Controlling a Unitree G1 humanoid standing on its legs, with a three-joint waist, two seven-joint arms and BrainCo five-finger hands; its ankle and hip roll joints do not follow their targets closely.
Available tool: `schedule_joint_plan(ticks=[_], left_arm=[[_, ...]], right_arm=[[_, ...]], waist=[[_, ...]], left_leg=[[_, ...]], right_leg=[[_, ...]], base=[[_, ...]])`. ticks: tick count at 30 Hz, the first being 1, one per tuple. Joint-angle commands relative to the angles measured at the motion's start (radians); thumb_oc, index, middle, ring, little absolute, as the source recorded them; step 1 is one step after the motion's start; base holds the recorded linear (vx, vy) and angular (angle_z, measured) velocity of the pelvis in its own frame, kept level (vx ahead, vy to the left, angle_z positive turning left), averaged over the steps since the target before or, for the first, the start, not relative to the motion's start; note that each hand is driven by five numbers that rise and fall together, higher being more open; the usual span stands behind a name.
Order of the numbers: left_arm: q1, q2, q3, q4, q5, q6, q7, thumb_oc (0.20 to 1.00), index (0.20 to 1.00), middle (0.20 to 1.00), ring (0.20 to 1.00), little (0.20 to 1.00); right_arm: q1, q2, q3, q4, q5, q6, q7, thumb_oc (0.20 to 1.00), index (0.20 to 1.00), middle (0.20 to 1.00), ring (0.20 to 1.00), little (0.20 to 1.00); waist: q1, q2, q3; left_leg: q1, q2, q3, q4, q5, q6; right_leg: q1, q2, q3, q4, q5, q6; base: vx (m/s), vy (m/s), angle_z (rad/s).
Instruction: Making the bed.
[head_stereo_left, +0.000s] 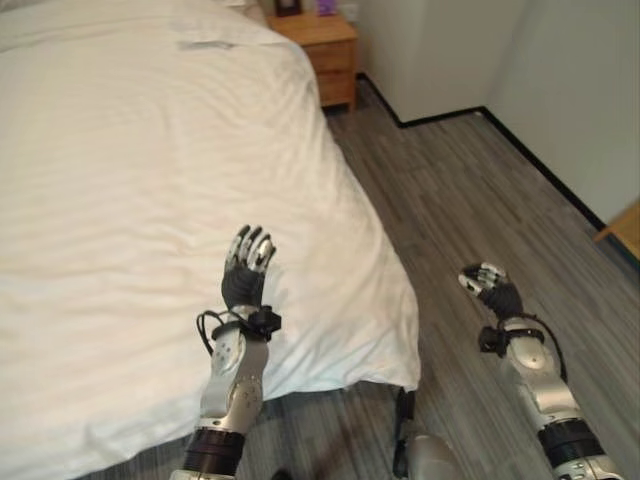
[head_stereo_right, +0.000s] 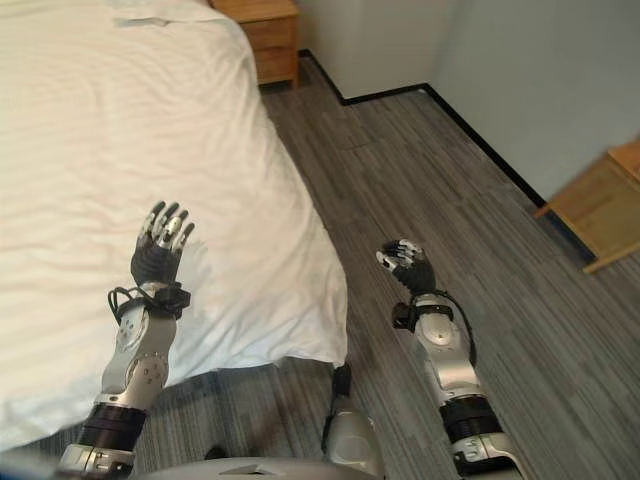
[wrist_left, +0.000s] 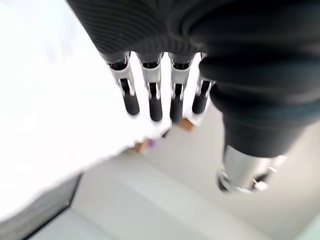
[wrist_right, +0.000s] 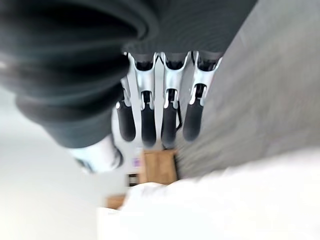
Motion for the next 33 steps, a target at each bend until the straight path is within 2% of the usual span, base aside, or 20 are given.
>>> schedule_joint_plan(ticks=[1,4,6,8,12,16,18,21,23,24,26,33], left_arm=[[-0.052,0.037,0.009,-0.053,-0.087,-0.049,-0.055,0.200,0.200,0.200,0.200,0.200],[-0.095,0.014,-0.010,0.006,-0.150,-0.075,-0.041,0.200,0.200,0.200,0.200,0.200],[-0.169,0.008,-0.036,0.027,-0.185,-0.105,-0.029,0.200,0.200,0.200,0.200,0.200],[-0.196,0.005,-0.042,0.024,-0.210,-0.115,-0.033,0.200,0.200,0.200,0.200,0.200],[-0.286,0.006,-0.064,0.016,-0.291,-0.138,-0.064,0.200,0.200,0.200,0.200,0.200],[-0.393,0.055,-0.084,0.029,-0.326,-0.149,-0.104,0.200,0.200,0.200,0.200,0.200],[-0.446,0.047,-0.095,0.044,-0.405,-0.154,-0.124,0.200,0.200,0.200,0.200,0.200],[-0.493,0.001,-0.104,0.076,-0.559,-0.132,-0.176,0.200,0.200,0.200,0.200,0.200],[-0.511,-0.044,-0.116,0.096,-0.647,-0.120,-0.203,0.200,0.200,0.200,0.200,0.200],[-0.511,-0.080,-0.123,0.121,-0.700,-0.108,-0.220,0.200,0.200,0.200,0.200,0.200],[-0.505,-0.095,-0.132,0.143,-0.712,-0.096,-0.221,0.200,0.200,0.200,0.200,0.200],[-0.404,-0.114,-0.103,0.408,-0.702,-0.033,-0.193,0.200,0.200,0.200,0.200,0.200]], right_arm=[[-0.092,0.122,-0.025,-0.074,0.293,-0.148,0.068,0.200,0.200,0.200,0.200,0.200],[-0.152,0.186,0.008,-0.057,0.394,-0.198,0.084,0.200,0.200,0.200,0.200,0.200],[-0.222,0.229,0.044,-0.027,0.446,-0.225,0.062,0.200,0.200,0.200,0.200,0.200],[-0.245,0.245,0.052,-0.013,0.463,-0.236,0.056,0.200,0.200,0.200,0.200,0.200],[-0.300,0.287,0.094,0.038,0.545,-0.248,0.065,0.200,0.200,0.200,0.200,0.200],[-0.379,0.298,0.123,0.123,0.595,-0.239,0.076,0.200,0.200,0.200,0.200,0.200],[-0.410,0.315,0.131,0.153,0.623,-0.237,0.076,0.200,0.200,0.200,0.200,0.200],[-0.445,0.357,0.138,0.200,0.714,-0.232,0.098,0.200,0.200,0.200,0.200,0.200],[-0.458,0.381,0.151,0.228,0.778,-0.235,0.113,0.200,0.200,0.200,0.200,0.200],[-0.463,0.386,0.162,0.258,0.819,-0.223,0.127,0.200,0.200,0.200,0.200,0.200],[-0.463,0.386,0.170,0.272,0.831,-0.211,0.135,0.200,0.200,0.200,0.200,0.200],[-0.444,0.358,0.156,0.323,0.847,-0.172,0.140,0.200,0.200,0.200,0.200,0.200]], waist=[[-0.004,-0.022,0.047],[0.011,-0.019,0.070],[0.024,-0.010,0.099],[0.027,-0.006,0.111],[0.044,0.013,0.160],[0.062,0.033,0.201],[0.068,0.041,0.221],[0.072,0.052,0.250],[0.075,0.059,0.266],[0.073,0.063,0.286],[0.069,0.064,0.293],[0.051,0.067,0.332]], left_leg=[[-0.050,0.019,0.081,-0.010,0.107,-0.014],[-0.076,0.016,0.066,-0.010,0.114,-0.015],[-0.107,0.012,0.051,-0.010,0.123,-0.017],[-0.120,0.011,0.046,-0.010,0.127,-0.019],[-0.177,0.008,0.033,-0.010,0.146,-0.026],[-0.239,0.010,0.015,-0.010,0.158,-0.038],[-0.278,0.013,0.004,-0.010,0.173,-0.043],[-0.346,0.022,-0.022,-0.010,0.186,-0.052],[-0.387,0.027,-0.046,-0.010,0.172,-0.063],[-0.435,0.029,-0.043,-0.010,0.190,-0.062],[-0.456,0.031,-0.044,-0.010,0.192,-0.062],[-0.531,0.031,-0.024,-0.010,0.201,-0.056]], right_leg=[[0.099,-0.034,0.076,0.009,-0.146,0.075],[0.084,-0.037,0.068,0.009,-0.140,0.073],[0.057,-0.041,0.069,0.009,-0.128,0.073],[0.045,-0.042,0.070,0.009,-0.125,0.075],[-0.006,-0.044,0.073,0.009,-0.108,0.079],[-0.057,-0.048,0.063,0.009,-0.094,0.087],[-0.085,-0.051,0.057,0.009,-0.084,0.089],[-0.136,-0.054,0.047,0.009,-0.075,0.093],[-0.163,-0.054,0.048,0.009,-0.093,0.105],[-0.206,-0.059,0.031,0.013,-0.074,0.103],[-0.227,-0.060,0.029,0.013,-0.071,0.104],[-0.326,-0.055,0.032,0.015,-0.047,0.105]], base=[[-0.01,0.020,0.21],[-0.03,0.021,0.25],[-0.08,0.021,0.16],[-0.07,0.028,0.04],[-0.10,0.032,0.06],[-0.08,0.019,0.03],[-0.08,-0.010,0.10],[-0.08,-0.031,0.18],[-0.07,-0.033,0.11],[-0.11,-0.032,0.19],[-0.13,-0.007,0.14],[-0.07,0.022,-0.03]])
